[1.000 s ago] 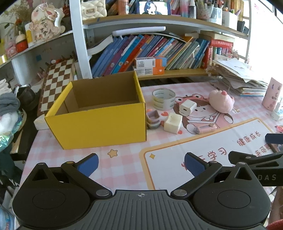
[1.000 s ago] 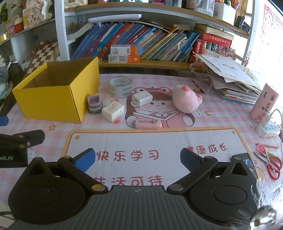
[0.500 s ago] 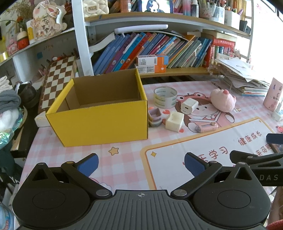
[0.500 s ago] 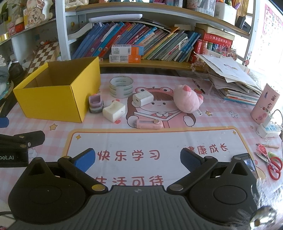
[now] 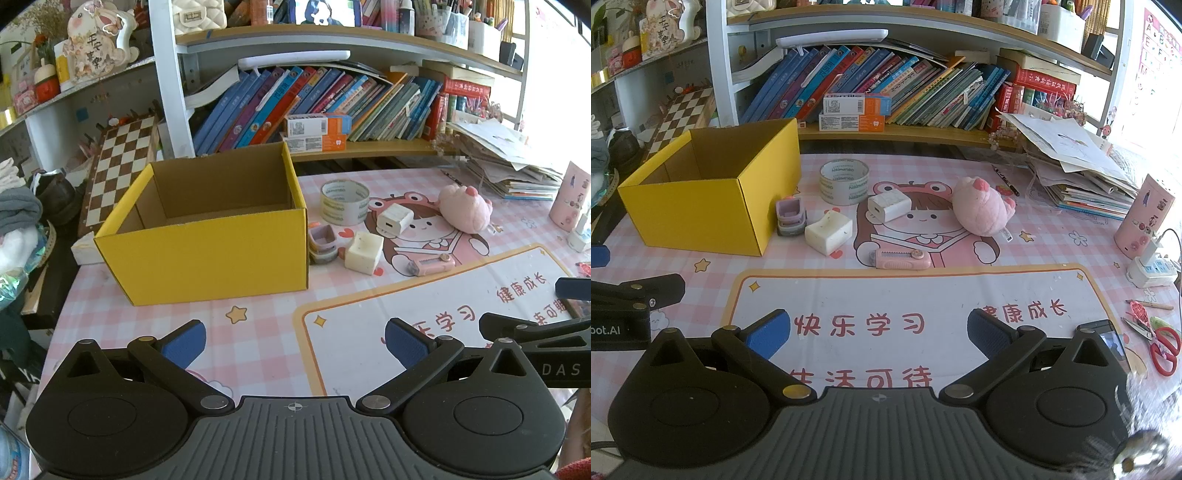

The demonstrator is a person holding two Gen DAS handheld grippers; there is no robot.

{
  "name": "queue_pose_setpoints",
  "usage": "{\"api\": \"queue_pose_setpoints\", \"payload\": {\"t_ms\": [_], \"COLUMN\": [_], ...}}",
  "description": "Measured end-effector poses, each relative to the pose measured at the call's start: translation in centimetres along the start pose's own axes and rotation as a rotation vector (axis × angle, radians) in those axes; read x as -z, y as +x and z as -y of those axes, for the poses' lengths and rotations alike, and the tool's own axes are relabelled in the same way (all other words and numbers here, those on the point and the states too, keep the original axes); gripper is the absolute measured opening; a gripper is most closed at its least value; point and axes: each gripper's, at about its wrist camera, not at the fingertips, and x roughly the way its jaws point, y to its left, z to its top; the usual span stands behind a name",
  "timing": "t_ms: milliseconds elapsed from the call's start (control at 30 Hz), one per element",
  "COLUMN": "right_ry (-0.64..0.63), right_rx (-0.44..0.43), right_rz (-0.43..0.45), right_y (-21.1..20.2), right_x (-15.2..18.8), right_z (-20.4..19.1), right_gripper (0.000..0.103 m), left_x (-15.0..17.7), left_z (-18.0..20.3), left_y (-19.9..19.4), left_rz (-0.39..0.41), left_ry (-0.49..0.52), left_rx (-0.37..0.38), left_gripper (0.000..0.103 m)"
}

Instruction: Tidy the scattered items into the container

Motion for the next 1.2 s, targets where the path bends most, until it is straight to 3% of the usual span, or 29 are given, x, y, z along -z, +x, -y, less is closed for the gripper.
{"api": "queue_pose_setpoints", "payload": {"t_ms": [1200], "right_ry": [-0.001], "right_rx": [-0.003], "right_rz": [-0.004], "right_y": [0.36], "right_x": [-0.19], "right_z": [0.09], "right_gripper": [0.103], "left_x": [-0.19], "left_z": [-0.07], "left_y": [0.17], "left_rz": [-0.007], "left_ry": [0.003], "left_rx": [0.001], "left_gripper": [0.103]}}
